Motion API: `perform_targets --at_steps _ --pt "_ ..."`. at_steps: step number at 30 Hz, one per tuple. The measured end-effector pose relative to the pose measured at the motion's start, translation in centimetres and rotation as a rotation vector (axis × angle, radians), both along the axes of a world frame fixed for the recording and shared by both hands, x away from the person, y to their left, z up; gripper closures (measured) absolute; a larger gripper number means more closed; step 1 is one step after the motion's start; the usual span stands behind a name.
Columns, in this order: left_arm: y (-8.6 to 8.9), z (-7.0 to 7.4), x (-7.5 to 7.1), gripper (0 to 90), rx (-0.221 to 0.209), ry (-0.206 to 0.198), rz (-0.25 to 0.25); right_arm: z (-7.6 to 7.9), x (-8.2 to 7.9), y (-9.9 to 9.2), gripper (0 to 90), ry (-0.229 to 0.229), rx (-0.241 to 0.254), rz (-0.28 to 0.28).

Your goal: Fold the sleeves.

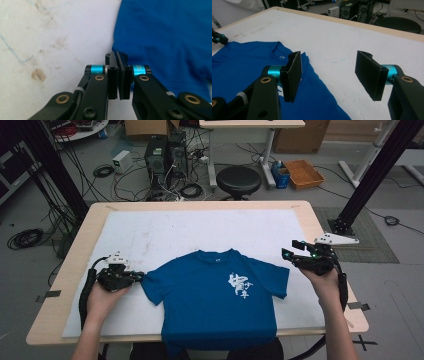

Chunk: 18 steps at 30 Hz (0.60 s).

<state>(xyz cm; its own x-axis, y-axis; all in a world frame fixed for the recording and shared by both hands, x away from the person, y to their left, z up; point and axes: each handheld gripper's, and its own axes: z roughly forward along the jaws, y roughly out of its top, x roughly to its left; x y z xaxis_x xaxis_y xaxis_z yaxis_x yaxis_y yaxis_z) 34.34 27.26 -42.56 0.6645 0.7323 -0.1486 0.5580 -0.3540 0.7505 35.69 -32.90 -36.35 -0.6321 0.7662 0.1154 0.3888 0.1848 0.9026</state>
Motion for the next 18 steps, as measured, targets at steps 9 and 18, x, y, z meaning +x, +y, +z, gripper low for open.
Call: perform_targets --at_steps 9,18 --pt "-4.0 4.2 -0.3 87.6 -0.28 0.053 -0.063 -0.1 0.1 0.4 38.5 0.023 -0.009 0.017" --pt "-9.8 4.6 -0.2 87.6 -0.361 0.102 -0.128 -0.1 0.1 0.6 38.5 0.019 -0.017 0.017"
